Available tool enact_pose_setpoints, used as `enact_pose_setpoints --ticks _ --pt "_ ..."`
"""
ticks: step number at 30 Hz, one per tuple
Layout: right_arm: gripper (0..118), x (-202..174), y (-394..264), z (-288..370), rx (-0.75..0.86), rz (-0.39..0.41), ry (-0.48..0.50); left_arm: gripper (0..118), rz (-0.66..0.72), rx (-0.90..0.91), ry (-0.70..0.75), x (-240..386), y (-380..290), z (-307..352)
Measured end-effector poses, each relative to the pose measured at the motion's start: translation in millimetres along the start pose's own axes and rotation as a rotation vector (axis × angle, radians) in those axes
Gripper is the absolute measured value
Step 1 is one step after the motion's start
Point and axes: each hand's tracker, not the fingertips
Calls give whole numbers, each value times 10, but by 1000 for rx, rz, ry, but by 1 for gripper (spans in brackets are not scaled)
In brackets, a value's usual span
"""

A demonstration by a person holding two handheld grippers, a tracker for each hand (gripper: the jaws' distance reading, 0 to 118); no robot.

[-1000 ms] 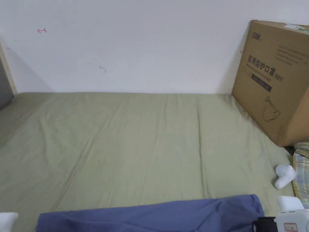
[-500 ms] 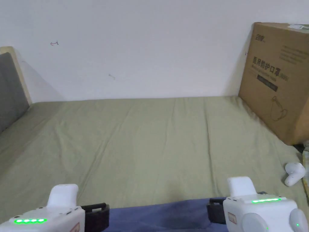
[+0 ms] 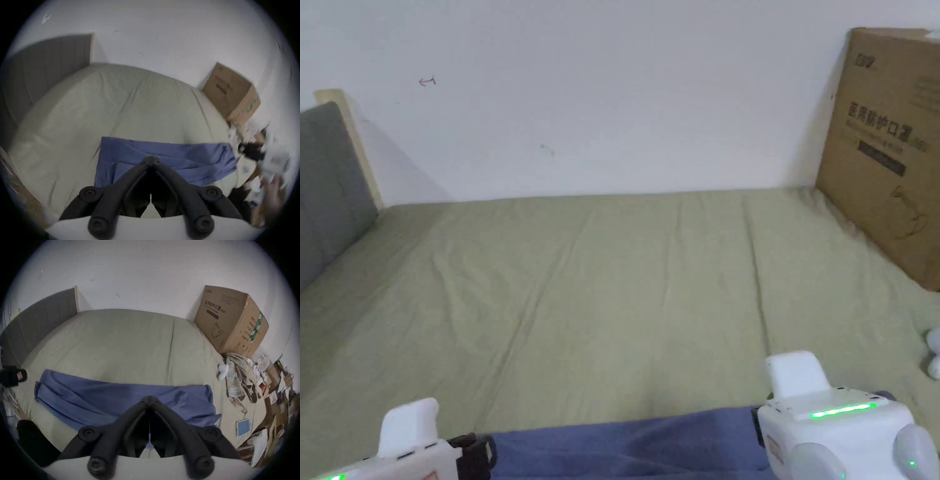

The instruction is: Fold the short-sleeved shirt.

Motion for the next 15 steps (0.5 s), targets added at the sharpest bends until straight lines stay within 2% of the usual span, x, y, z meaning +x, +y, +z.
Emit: enact_pose_setpoints --ticks 2,5,7,10,11,13,15 --pt "1 -18 14 -56 -9 -4 -3 0 161 -40 -97 -465 153 -67" --pt "1 -18 9 -131 -45 -34 47 0 406 -130 -418 -1170 245 -257" --pt "1 -36 -19 -186 -67 -22 57 0 483 -160 -563 -1539 223 -366" --pt "1 -51 -72 -239 -95 -12 76 2 487 -160 -553 -1955 195 -464" --pt "1 -50 -91 -258 -106 -13 79 8 495 -166 -537 -1987 190 -519" --pt "1 -25 -125 -299 -127 -27 90 50 472 -202 -474 -2041 157 -568" --pt "1 -12 -142 -366 -148 -32 94 99 443 -238 -445 -2030 113 -696"
